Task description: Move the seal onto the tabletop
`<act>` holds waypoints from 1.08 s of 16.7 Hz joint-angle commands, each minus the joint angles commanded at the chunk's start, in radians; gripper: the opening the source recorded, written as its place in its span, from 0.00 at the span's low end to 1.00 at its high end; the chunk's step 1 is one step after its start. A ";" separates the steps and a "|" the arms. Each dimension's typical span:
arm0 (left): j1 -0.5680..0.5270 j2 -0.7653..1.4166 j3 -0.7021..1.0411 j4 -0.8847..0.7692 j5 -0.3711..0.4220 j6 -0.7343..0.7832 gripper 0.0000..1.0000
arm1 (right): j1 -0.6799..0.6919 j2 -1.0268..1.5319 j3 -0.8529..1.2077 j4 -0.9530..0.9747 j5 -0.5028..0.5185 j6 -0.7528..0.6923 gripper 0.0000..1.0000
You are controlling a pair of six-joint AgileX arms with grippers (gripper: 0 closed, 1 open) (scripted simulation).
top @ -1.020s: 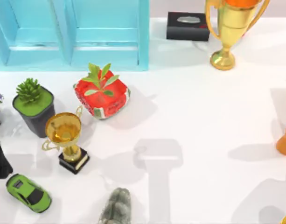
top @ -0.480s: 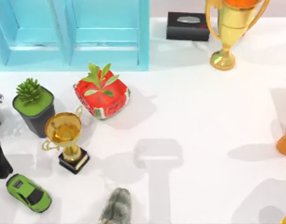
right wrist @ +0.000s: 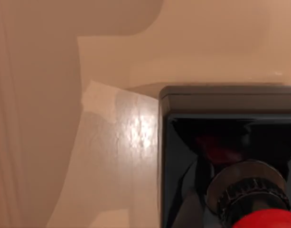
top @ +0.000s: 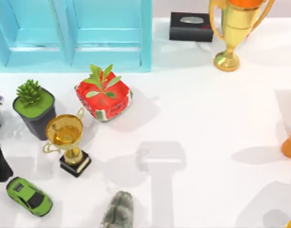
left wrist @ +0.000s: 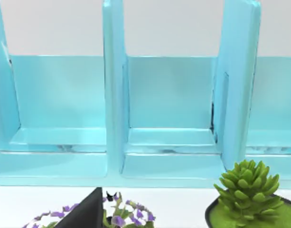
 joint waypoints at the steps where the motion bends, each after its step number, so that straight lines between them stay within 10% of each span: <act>1: 0.000 0.000 0.000 0.000 0.000 0.000 1.00 | 0.000 0.000 0.000 0.000 0.000 0.000 0.00; 8: 0.000 0.000 0.000 0.000 0.000 0.000 1.00 | 0.037 -0.010 0.034 -0.039 0.000 0.037 0.00; 18: 0.000 0.000 0.000 0.000 0.000 0.000 1.00 | 0.474 -0.181 0.362 -0.553 -0.001 0.472 0.00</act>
